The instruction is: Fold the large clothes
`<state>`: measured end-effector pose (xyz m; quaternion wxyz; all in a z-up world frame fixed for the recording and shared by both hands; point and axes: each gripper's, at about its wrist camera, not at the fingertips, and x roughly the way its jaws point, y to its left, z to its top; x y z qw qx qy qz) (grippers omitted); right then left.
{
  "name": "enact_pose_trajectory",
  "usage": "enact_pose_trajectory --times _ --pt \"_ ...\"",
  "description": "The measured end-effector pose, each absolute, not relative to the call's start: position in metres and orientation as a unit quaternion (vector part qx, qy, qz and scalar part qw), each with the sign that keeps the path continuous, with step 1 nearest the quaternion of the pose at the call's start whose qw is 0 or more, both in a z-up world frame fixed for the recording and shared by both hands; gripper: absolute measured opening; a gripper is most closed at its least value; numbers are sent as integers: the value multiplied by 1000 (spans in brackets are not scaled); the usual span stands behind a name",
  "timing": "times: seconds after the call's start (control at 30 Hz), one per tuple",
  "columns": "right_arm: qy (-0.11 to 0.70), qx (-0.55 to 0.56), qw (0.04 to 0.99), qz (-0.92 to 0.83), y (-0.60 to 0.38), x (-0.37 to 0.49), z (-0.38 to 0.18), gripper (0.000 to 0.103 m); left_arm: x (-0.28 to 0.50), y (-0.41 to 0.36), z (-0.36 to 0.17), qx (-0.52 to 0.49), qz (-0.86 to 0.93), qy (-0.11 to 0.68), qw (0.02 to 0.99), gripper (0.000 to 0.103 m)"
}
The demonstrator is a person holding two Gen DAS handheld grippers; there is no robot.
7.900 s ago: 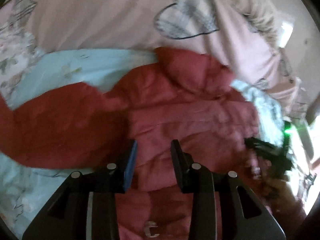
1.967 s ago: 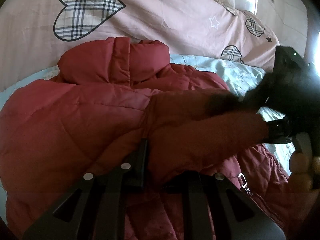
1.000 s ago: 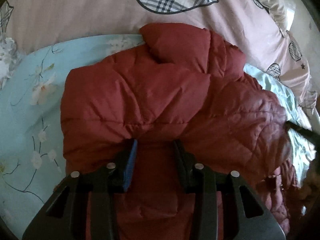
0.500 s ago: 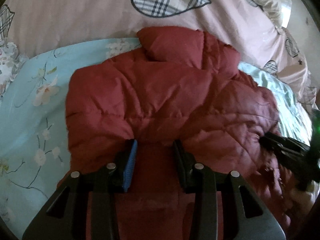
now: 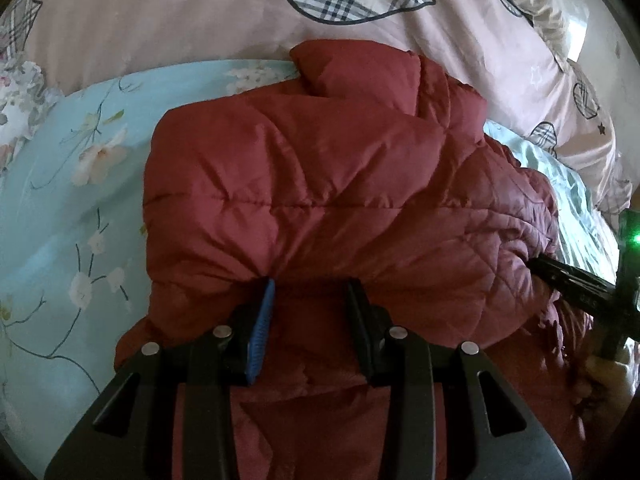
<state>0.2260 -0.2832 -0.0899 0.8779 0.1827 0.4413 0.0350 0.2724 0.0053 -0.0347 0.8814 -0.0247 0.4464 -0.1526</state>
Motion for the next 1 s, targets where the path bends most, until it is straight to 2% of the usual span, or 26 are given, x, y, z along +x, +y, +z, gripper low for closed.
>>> enact_pose_trajectory --times 0.53,0.63,0.7,0.77,1.0 --pt "446 179 876 31 -280 228 -89 38 282 -3 -39 -17 -140 464 875 36" --pt "450 186 873 37 -280 221 -81 48 280 0 -31 -20 -145 468 871 36" --pt "448 195 872 43 -282 211 -71 64 273 3 -24 -19 -146 463 874 36" --pt "444 192 874 45 -282 199 -62 70 262 8 -17 -17 -139 458 878 39" --pt "441 197 874 56 -285 158 -50 70 224 28 -9 -24 -131 456 880 41"
